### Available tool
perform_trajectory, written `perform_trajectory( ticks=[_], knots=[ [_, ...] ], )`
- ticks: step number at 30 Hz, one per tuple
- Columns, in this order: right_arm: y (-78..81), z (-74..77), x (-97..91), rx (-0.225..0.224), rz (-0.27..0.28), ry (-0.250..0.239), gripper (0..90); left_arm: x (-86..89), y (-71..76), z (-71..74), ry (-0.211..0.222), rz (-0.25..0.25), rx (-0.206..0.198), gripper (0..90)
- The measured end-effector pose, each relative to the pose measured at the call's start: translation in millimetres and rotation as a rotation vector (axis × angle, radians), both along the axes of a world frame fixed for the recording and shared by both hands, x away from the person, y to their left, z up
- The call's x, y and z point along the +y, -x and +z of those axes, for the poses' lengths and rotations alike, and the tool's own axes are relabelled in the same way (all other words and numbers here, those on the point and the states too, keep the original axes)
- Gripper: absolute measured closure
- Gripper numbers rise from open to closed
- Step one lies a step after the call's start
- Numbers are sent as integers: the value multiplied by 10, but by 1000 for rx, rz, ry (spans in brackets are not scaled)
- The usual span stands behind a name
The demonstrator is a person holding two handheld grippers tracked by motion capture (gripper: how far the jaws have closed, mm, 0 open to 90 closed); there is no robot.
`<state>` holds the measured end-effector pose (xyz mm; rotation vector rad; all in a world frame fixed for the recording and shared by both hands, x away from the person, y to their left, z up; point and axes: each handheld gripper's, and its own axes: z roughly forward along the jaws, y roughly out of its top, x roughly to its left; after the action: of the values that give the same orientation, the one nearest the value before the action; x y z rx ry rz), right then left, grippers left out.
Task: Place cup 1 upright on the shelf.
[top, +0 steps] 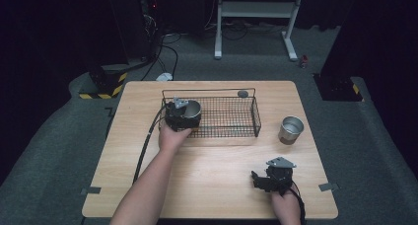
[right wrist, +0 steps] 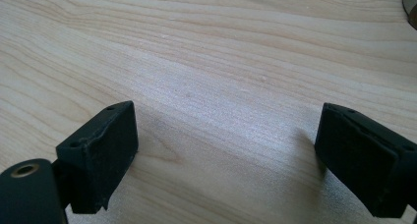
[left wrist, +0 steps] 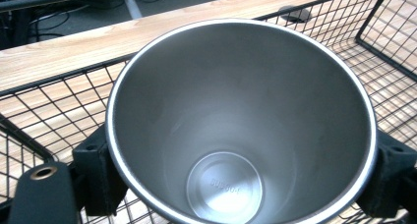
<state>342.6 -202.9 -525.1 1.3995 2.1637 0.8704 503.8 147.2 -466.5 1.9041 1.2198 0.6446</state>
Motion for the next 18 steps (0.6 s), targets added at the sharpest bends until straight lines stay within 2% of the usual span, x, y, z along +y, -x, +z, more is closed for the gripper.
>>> perform_trajectory(
  ticks=[1, 2, 4, 9, 11, 16, 18],
  knots=[
    [0, 0, 0, 0, 0, 0, 92, -26, 7, 5, -54, 9, -4, 126],
    [0, 0, 0, 0, 0, 0, 92, -38, 9, 4, -82, 2, 0, 93],
    [0, 0, 0, 0, 0, 0, 92, -42, -4, -1, -69, -14, 29, 4],
    [1, 0, 0, 0, 0, 0, 92, -45, -1, 22, -39, -8, 18, 1],
    [2, 0, 0, -1, 1, 1, 92, -37, 5, 42, -42, -4, 16, 1],
    [2, 0, 0, -1, 1, 1, 92, 9, 0, 64, -15, 10, 28, 0],
    [2, 0, 0, -1, 1, 1, 92, 26, 3, 76, -17, 8, 27, 0]
  ],
)
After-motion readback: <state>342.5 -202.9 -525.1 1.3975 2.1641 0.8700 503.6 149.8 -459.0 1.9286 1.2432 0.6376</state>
